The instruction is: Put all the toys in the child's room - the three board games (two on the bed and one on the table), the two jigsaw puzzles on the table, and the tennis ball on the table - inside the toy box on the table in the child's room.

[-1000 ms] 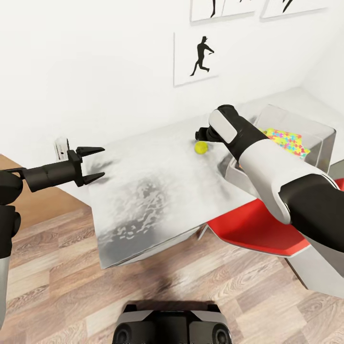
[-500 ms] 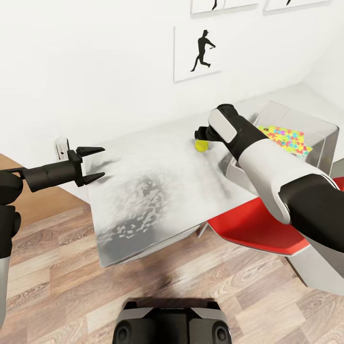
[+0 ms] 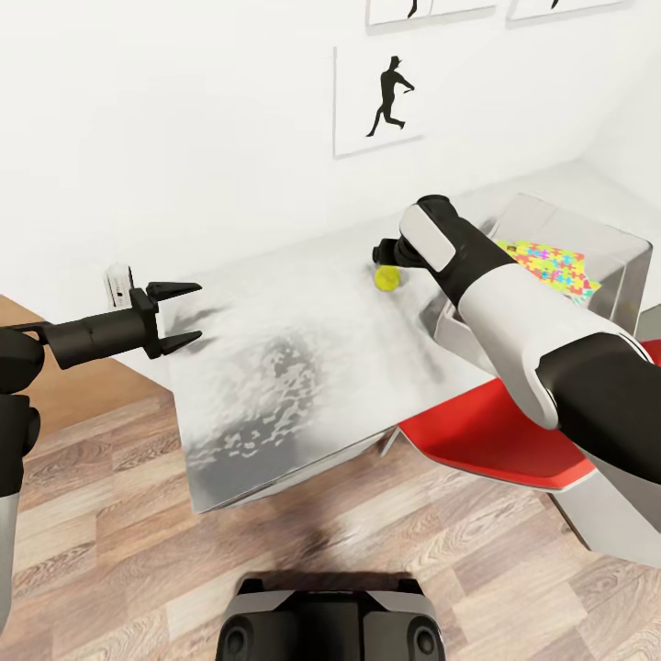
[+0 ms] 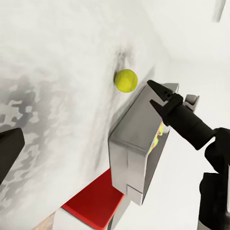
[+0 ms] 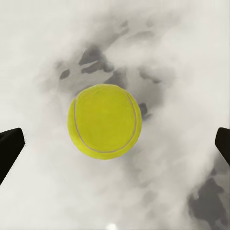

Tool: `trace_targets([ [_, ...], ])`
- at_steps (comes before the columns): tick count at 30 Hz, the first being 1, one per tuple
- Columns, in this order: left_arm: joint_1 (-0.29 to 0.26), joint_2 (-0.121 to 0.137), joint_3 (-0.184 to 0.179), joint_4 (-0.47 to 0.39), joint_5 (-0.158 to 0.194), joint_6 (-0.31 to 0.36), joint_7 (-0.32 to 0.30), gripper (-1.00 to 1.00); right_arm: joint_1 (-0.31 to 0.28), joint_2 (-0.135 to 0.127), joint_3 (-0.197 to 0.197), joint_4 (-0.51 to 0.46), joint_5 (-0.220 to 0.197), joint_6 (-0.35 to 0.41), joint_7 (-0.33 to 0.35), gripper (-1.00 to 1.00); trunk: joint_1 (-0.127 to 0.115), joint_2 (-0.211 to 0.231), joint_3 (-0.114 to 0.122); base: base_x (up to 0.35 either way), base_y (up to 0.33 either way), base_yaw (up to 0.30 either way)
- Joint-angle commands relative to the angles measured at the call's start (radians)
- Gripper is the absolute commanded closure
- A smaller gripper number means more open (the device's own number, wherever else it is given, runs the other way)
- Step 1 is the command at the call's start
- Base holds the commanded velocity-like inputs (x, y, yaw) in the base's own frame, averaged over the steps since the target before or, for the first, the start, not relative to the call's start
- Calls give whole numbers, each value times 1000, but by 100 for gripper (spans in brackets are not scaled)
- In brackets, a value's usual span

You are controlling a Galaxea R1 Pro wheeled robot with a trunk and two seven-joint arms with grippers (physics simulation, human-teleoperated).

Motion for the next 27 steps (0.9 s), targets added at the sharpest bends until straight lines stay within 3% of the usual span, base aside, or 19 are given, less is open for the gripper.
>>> trace_targets([
  [1, -1, 0, 1, 0, 9, 2, 10, -100, -2, 0, 8, -1, -11, 2, -9, -100, 1, -2, -1, 0, 0, 0],
  [27, -1, 0, 1, 0, 9, 2, 10, -100, -7, 6, 7, -50, -8, -13, -8, -100, 1, -2, -18, 0, 0, 11],
])
